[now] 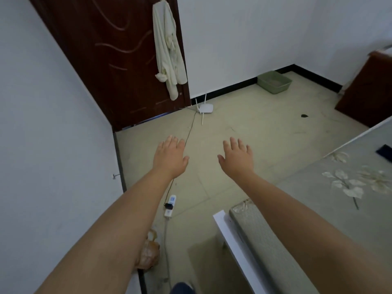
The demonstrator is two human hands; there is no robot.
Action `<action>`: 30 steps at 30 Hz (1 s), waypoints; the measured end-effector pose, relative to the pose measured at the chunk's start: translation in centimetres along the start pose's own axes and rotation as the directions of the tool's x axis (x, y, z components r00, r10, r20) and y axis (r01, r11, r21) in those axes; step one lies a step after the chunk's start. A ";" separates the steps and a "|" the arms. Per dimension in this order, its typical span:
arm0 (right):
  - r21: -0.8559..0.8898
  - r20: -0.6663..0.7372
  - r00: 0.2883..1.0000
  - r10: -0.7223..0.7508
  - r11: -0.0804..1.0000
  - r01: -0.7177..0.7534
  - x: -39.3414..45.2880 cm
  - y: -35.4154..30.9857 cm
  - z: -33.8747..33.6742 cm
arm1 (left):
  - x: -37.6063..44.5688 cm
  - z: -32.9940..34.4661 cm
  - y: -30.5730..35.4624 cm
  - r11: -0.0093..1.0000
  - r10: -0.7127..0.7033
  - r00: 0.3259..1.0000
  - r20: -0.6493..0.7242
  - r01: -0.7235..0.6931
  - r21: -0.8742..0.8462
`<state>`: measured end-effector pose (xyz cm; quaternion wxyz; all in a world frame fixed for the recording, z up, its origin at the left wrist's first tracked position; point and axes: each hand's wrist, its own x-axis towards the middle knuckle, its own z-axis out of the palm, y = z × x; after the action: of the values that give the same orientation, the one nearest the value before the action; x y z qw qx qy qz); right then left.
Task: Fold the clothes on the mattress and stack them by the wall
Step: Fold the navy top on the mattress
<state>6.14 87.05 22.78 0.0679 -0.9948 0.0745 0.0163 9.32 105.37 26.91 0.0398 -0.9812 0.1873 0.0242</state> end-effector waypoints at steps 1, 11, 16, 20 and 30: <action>-0.007 -0.013 1.000 0.011 1.000 -0.011 2.4 -0.2 0.0 | 2.5 0.1 -0.8 1.000 0.003 1.000 -0.003 -0.003 0.013; 0.014 -0.013 0.959 0.284 0.959 -0.283 23.3 2.3 3.5 | 28.0 4.5 -3.7 0.959 0.228 0.959 0.167 -0.250 0.130; 0.078 -0.082 0.886 0.456 0.889 -0.451 27.1 8.6 3.7 | 39.2 4.2 2.3 0.891 0.410 0.896 0.171 -0.434 0.137; 0.092 -0.079 0.767 0.637 0.771 -0.631 27.9 16.3 3.9 | 46.0 4.2 11.6 0.772 0.616 0.775 0.141 -0.630 0.087; 0.226 -0.186 0.471 0.862 0.504 -0.834 32.8 38.7 -0.7 | 61.6 0.7 35.6 0.476 0.876 0.479 0.055 -0.878 0.058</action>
<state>32.74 44.21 16.97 0.0910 -0.8133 0.5669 -0.0943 53.40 49.91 19.89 0.0617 -0.7454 0.6624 0.0425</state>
